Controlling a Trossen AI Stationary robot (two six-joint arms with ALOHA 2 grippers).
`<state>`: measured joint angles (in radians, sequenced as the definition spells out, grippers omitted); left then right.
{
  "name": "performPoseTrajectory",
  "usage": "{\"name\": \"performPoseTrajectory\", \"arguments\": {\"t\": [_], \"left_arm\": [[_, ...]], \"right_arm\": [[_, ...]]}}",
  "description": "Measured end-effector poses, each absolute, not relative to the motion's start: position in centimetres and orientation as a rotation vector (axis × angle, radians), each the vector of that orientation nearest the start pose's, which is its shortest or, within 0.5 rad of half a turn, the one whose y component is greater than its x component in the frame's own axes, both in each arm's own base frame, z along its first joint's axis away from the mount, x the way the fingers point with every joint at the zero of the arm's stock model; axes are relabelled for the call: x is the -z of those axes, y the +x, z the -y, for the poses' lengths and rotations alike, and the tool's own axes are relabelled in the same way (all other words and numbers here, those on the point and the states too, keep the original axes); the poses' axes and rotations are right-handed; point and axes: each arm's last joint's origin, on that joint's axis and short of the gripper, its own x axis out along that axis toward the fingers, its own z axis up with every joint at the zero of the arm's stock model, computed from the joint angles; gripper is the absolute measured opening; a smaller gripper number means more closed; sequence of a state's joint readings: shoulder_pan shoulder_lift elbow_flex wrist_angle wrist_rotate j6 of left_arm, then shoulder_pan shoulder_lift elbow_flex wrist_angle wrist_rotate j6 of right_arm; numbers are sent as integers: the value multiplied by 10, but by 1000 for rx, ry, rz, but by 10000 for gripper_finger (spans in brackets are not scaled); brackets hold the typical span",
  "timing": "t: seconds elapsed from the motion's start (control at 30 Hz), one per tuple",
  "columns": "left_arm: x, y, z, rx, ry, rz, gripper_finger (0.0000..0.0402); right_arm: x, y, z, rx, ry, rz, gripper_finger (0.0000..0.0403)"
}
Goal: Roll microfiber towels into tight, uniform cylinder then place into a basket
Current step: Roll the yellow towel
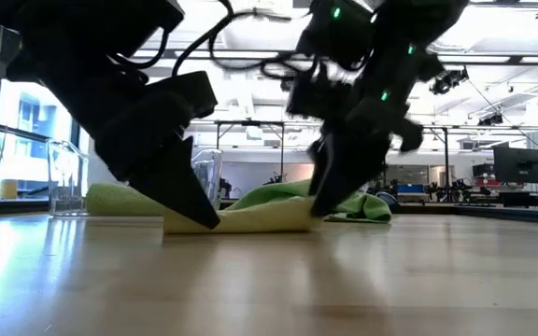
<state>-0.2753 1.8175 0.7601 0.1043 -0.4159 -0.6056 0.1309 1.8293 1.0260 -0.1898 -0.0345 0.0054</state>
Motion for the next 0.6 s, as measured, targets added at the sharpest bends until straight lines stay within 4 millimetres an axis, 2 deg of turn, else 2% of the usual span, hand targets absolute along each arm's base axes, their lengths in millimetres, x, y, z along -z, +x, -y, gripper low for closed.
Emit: {"name": "performPoseTrajectory", "arguments": {"t": [0.1, 0.23, 0.43, 0.6], "left_arm": [[-98, 303, 71, -400, -286, -827, 143], [-97, 304, 64, -418, -360, -841, 106], [-97, 306, 54, -373, -471, -867, 57], [-98, 311, 50, -280, -527, -868, 27]], "right_arm": [[-163, 344, -50, -178, -84, -963, 158], [-169, 339, -70, -245, -241, -930, 158], [-152, 339, -104, -137, -626, -900, 158], [-135, 341, -113, -78, -735, -914, 158]]}}
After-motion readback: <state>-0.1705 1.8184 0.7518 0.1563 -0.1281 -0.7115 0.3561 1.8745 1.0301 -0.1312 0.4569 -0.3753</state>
